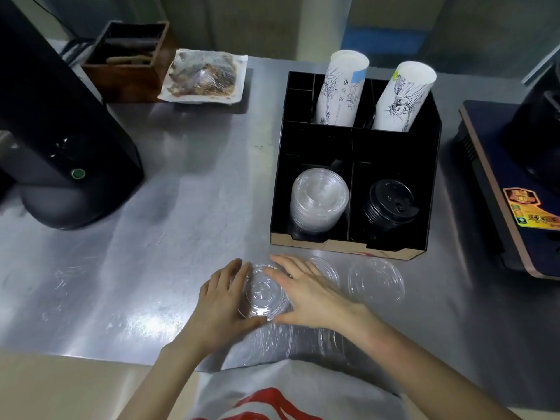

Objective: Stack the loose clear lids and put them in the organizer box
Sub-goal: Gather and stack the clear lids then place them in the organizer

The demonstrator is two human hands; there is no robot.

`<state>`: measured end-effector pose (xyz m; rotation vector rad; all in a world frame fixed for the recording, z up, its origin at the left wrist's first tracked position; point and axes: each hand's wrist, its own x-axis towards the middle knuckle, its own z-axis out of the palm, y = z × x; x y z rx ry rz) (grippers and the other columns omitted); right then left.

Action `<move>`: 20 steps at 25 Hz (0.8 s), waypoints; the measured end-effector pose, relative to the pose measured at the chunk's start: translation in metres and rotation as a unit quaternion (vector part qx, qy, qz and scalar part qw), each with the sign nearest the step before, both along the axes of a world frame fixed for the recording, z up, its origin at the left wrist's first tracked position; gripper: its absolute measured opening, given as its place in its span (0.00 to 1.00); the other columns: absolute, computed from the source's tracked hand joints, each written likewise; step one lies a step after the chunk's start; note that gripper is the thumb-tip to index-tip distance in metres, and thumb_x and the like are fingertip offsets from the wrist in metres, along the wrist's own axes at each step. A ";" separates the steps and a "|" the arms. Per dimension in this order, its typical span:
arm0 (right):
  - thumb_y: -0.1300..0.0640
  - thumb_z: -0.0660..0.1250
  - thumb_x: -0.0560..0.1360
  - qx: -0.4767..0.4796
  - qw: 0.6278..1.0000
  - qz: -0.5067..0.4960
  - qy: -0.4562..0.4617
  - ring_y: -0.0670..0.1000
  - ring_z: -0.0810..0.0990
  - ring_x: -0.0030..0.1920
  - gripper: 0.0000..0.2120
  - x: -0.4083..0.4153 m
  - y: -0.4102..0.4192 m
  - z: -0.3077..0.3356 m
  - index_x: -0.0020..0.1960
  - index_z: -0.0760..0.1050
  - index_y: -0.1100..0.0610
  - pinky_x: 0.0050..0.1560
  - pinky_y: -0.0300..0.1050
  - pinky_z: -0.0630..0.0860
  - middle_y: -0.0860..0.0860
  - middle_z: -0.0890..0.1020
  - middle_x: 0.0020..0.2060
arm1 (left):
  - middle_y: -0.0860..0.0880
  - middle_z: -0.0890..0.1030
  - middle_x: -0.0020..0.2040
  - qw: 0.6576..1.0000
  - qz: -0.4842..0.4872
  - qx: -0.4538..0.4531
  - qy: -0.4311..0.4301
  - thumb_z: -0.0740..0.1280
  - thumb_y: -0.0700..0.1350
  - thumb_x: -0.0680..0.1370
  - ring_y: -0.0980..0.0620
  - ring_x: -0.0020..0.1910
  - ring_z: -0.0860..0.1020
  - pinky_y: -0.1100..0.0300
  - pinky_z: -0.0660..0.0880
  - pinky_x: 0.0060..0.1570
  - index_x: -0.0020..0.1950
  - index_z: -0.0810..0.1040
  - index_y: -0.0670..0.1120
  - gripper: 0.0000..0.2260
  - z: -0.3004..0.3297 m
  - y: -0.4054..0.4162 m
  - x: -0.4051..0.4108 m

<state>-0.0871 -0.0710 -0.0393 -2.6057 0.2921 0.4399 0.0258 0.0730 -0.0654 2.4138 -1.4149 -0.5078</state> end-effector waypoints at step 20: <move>0.51 0.70 0.69 0.151 0.969 -0.162 -0.111 0.50 0.68 0.65 0.38 -0.016 -0.008 0.019 0.71 0.51 0.53 0.68 0.46 0.65 0.49 0.63 0.65 | 0.40 0.72 0.62 0.988 0.010 -0.150 0.033 0.51 0.74 0.66 0.50 0.58 0.63 0.51 0.63 0.55 0.65 0.62 0.45 0.40 0.022 -0.011 0.002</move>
